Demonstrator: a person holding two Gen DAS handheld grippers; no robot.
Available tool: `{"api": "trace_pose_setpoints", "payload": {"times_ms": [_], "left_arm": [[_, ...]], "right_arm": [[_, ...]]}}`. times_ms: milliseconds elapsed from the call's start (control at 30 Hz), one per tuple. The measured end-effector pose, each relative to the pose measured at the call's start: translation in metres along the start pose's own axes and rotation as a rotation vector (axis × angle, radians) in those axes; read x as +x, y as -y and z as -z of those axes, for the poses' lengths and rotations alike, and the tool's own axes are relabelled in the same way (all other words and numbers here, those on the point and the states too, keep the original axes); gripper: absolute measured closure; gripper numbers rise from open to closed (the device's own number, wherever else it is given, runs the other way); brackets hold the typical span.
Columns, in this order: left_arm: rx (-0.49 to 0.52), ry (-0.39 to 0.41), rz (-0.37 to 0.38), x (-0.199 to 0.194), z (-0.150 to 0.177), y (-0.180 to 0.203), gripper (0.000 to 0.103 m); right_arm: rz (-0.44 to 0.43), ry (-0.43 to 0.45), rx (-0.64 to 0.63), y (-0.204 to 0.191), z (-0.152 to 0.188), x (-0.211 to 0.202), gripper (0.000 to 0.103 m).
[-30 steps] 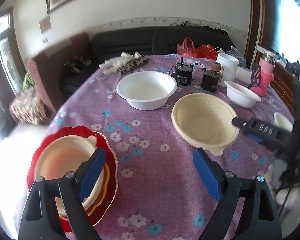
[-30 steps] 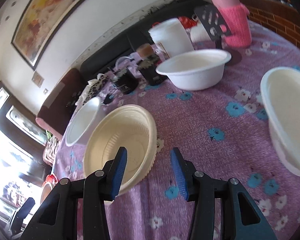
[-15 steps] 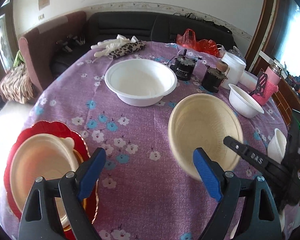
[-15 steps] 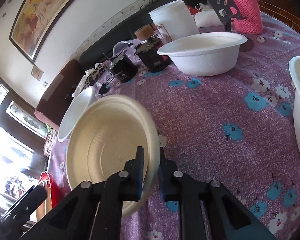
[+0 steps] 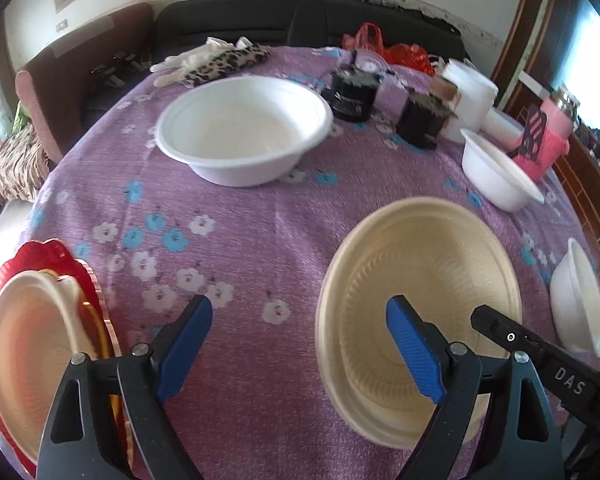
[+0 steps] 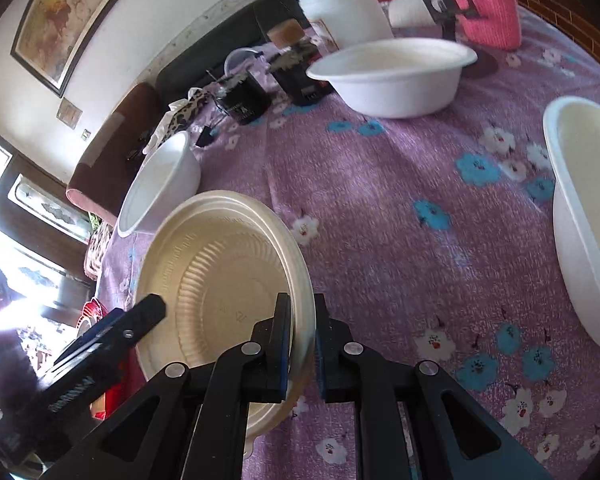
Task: Organize plates and bowls
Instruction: 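Lift the cream lid with both grippers and carry it toward the red plate stack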
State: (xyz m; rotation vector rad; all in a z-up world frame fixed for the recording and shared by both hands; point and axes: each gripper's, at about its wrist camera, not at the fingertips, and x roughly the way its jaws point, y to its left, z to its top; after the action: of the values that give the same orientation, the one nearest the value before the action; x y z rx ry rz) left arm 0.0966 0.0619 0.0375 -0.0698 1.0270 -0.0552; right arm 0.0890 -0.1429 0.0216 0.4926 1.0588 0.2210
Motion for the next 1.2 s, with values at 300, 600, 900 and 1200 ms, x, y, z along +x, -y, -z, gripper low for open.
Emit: {"api": "trace_pose_setpoints", "payload": {"times_ms": [300, 600, 900, 1200], "left_arm": [[0.063, -0.012, 0.003, 0.01, 0.006, 0.017, 0.083], [0.027, 0.122, -0.03, -0.044, 0.011, -0.002, 0.083], [-0.01, 0.214, -0.06, -0.096, 0.028, -0.033, 0.083], [-0.058, 0.285, -0.085, -0.135, 0.046, -0.072, 0.083]], "right_arm": [[0.024, 0.036, -0.041, -0.007, 0.0, -0.003, 0.091], [-0.033, 0.115, -0.139, -0.034, 0.006, -0.016, 0.091], [-0.096, 0.171, -0.227, -0.078, 0.027, -0.034, 0.091], [-0.115, 0.172, -0.292, -0.126, 0.047, -0.047, 0.091]]}}
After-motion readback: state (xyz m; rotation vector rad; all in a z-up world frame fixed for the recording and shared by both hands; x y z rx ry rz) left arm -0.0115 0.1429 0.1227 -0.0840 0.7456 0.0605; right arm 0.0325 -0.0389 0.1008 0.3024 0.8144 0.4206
